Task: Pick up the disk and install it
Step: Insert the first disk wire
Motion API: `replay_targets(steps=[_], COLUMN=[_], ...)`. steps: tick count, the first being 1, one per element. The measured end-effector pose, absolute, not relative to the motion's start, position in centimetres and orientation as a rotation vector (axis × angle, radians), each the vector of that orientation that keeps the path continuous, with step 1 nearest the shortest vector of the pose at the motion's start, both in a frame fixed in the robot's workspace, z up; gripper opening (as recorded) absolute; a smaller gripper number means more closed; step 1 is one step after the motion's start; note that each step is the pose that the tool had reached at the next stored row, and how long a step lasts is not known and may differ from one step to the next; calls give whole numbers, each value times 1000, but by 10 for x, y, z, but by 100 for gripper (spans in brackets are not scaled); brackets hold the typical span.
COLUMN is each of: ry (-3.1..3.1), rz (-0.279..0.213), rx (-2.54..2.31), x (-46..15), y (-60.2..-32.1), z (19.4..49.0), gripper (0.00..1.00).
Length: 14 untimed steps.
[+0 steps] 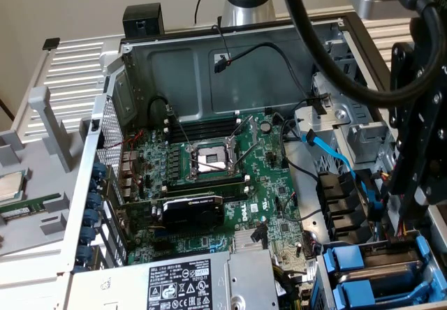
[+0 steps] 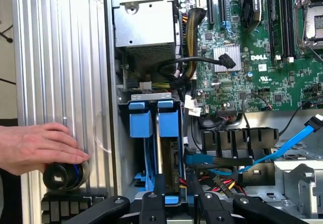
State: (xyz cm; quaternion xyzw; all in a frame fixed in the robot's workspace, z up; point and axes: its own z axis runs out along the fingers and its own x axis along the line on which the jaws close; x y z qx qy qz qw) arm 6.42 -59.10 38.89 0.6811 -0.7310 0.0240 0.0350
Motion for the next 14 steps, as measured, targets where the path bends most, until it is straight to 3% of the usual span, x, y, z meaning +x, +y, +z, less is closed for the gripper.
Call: replay_targets(steps=[14], ry=[-2242], rz=[86], rx=[2089], x=[63], y=[-588], z=[389], gripper=[31])
